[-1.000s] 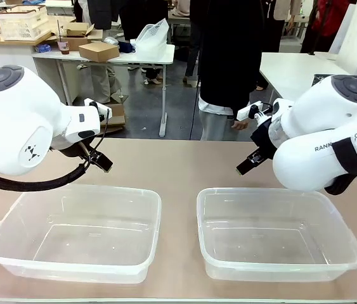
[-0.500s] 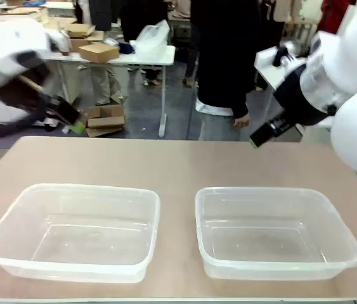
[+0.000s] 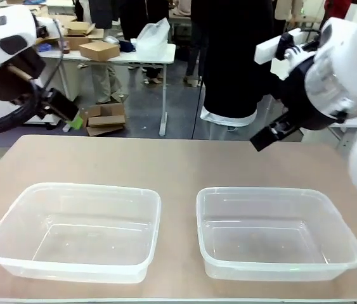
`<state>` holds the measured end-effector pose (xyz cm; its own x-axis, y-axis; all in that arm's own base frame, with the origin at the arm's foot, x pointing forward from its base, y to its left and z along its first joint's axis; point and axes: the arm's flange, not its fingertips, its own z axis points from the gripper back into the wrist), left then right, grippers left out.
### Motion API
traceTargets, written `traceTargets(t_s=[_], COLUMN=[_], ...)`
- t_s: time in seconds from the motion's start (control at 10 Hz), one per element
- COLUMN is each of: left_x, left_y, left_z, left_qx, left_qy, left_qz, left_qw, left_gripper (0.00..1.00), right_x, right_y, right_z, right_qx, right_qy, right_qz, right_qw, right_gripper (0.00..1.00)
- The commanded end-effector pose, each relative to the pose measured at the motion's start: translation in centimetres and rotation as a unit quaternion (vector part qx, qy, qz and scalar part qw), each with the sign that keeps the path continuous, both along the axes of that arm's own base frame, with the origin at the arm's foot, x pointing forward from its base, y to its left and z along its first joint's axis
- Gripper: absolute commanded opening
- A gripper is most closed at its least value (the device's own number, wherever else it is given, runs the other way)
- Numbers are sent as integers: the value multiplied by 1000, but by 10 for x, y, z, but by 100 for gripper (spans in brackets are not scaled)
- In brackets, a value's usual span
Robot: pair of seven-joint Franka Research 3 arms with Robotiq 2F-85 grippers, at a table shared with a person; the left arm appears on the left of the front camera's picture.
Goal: Sort the waste into each basket.
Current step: Pick up the Organizing box on the left side of the table and lift it.
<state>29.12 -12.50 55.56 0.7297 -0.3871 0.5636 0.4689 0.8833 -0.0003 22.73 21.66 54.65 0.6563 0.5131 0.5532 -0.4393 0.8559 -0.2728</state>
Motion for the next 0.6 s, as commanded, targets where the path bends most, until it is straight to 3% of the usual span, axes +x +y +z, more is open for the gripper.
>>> traceTargets(t_s=[0.0,0.1,0.2,0.3,0.4,0.5], left_x=[-18,-20,-22,-23,-26,-28], left_y=[26,73,111,130,138,143], left_z=[30,45,44,34,22,14], left_qx=[-145,-294,-382,-412,-411,-424], left_qy=[14,75,107,123,153,167], left_qz=[-50,-67,-37,-5,3,1], left_qw=[988,951,917,903,899,890], left_gripper=[100,100,100,100,100,100], right_x=[-28,-52,-66,-74,-88,-98], right_y=[-26,-70,-110,-147,-186,-209], right_z=[22,34,35,30,23,13], right_qx=[135,307,432,531,621,646], right_qy=[-31,-1,1,-4,-30,-32], right_qz=[-8,-13,-84,-112,-99,-118], right_qw=[990,952,898,840,777,754], right_gripper=[100,100,100,100,100,100])
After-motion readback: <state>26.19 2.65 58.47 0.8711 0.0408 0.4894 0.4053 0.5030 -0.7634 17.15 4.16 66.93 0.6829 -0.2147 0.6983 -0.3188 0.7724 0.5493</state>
